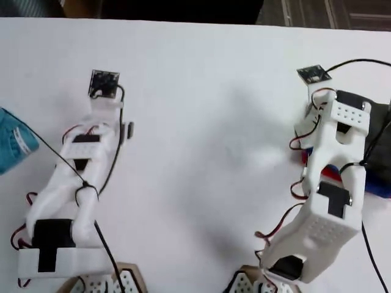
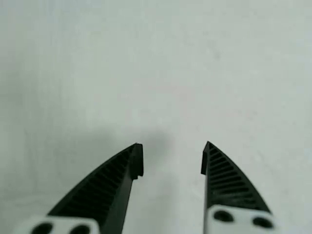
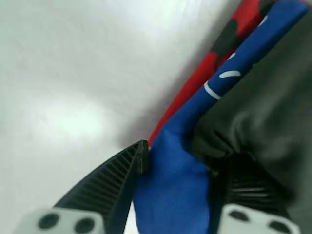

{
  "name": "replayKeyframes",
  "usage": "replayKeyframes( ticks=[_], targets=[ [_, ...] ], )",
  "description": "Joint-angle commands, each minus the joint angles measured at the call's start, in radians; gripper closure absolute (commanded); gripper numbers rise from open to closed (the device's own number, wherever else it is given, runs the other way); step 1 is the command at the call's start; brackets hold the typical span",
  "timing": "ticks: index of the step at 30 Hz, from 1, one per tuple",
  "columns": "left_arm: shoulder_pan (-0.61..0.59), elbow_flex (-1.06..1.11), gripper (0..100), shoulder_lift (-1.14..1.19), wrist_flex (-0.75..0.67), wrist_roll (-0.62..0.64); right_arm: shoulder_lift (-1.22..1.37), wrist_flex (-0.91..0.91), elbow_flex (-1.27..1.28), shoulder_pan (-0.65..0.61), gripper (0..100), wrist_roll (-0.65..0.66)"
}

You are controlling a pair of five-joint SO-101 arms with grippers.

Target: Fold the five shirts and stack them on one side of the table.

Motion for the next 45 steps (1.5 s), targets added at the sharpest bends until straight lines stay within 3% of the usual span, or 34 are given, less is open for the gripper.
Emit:
replayKeyframes(
  ticks=[1,6,18,23,26,33,45],
  targets=[
    [0.009,-0.042,78,-0.005,-0.018,0.002,0.024,-0.013,-0.009,0.027,77.6,0.008],
    [0.009,-0.042,78,-0.005,-0.018,0.002,0.019,-0.012,-0.011,0.027,98.9,0.002],
    [0.009,-0.042,78,-0.005,-0.020,0.002,-0.090,0.067,-0.003,0.114,97.5,0.009],
    [0.009,-0.042,78,-0.005,-0.020,0.002,-0.090,0.102,-0.005,0.150,97.4,0.080],
    [0.009,-0.042,78,-0.005,-0.020,0.002,-0.099,0.101,-0.011,0.143,93.3,0.084],
    [0.009,-0.038,78,-0.005,-0.018,0.002,-0.139,0.154,-0.115,0.047,69.8,0.068],
    [0.002,-0.042,78,-0.014,-0.009,0.003,-0.556,0.403,-0.233,-0.263,70.0,-0.144]
  ],
)
